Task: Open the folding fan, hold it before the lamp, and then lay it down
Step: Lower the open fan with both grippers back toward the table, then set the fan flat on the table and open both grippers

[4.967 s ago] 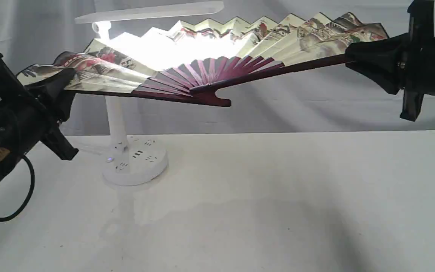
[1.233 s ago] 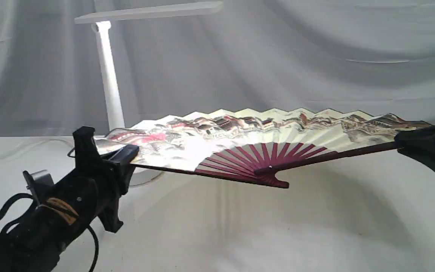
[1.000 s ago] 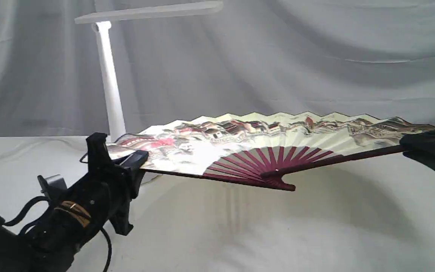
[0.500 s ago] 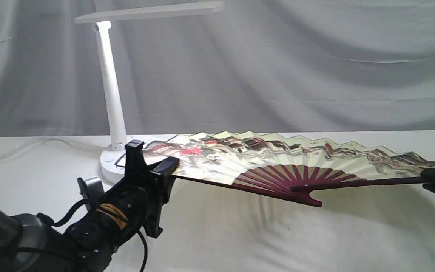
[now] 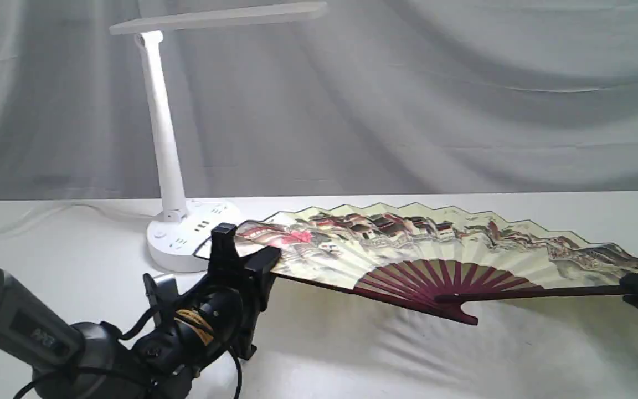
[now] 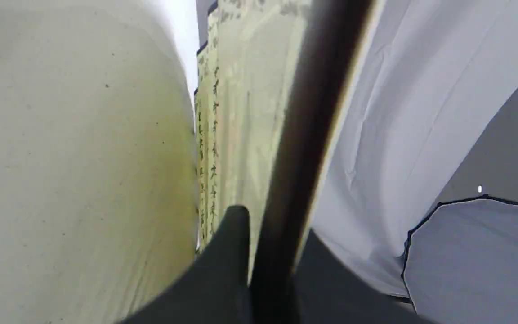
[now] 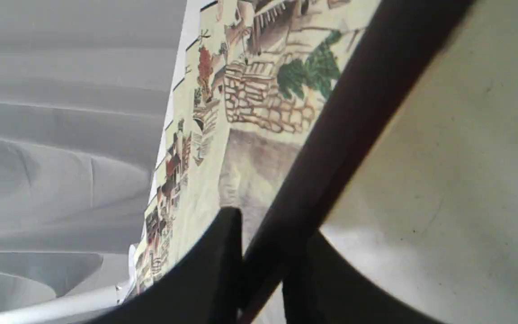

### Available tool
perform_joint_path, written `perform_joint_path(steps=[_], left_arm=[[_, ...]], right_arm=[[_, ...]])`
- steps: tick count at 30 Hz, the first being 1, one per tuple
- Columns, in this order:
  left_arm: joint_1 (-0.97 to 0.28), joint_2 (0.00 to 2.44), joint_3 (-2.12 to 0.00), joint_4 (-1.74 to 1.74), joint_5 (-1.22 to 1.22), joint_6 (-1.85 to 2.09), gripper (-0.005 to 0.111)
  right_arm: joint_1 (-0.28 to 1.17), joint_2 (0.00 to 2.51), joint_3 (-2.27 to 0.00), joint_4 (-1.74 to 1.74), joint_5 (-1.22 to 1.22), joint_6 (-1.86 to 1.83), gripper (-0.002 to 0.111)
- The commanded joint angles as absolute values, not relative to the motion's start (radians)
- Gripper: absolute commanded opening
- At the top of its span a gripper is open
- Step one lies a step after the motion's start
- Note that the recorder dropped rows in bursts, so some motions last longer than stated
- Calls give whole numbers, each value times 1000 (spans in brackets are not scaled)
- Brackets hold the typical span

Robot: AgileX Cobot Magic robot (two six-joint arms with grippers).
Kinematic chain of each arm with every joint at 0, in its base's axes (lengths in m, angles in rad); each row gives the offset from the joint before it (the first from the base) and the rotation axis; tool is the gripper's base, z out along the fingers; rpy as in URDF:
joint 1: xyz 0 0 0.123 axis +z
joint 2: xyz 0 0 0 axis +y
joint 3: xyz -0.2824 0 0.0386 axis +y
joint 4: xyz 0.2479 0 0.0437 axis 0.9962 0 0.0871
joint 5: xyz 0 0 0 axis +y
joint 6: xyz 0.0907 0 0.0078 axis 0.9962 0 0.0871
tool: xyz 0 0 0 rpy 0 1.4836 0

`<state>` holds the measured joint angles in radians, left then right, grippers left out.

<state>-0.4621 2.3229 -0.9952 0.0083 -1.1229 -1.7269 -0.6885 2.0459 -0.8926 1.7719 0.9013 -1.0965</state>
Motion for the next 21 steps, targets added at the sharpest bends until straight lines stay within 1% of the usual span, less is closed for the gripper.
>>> perform_joint_path(steps=[1, 8, 10, 14, 16, 18, 21], left_arm=[[-453, 2304, -1013, -111, -1221, -1768, 0], [-453, 2304, -1018, -113, -1221, -1738, 0], [-453, 2304, -1018, -97, -1194, -1738, 2], [-453, 2304, -1018, -93, -1174, -1738, 9], [-453, 2304, -1018, -93, -1182, -1741, 15], [-453, 2304, -1018, -93, -1180, -1741, 22], [-453, 2304, -1018, -93, -1180, -1741, 29]], right_arm=[[-709, 2052, -898, 1744, 725, -1181, 0], [-709, 2052, -898, 1744, 691, -1199, 0], [-709, 2052, -898, 1744, 691, -1199, 0], [-709, 2052, -898, 1744, 689, -1199, 0], [-709, 2052, -898, 1744, 689, -1199, 0], [-709, 2052, -898, 1744, 689, -1199, 5], [-709, 2052, -898, 1744, 689, -1199, 18]])
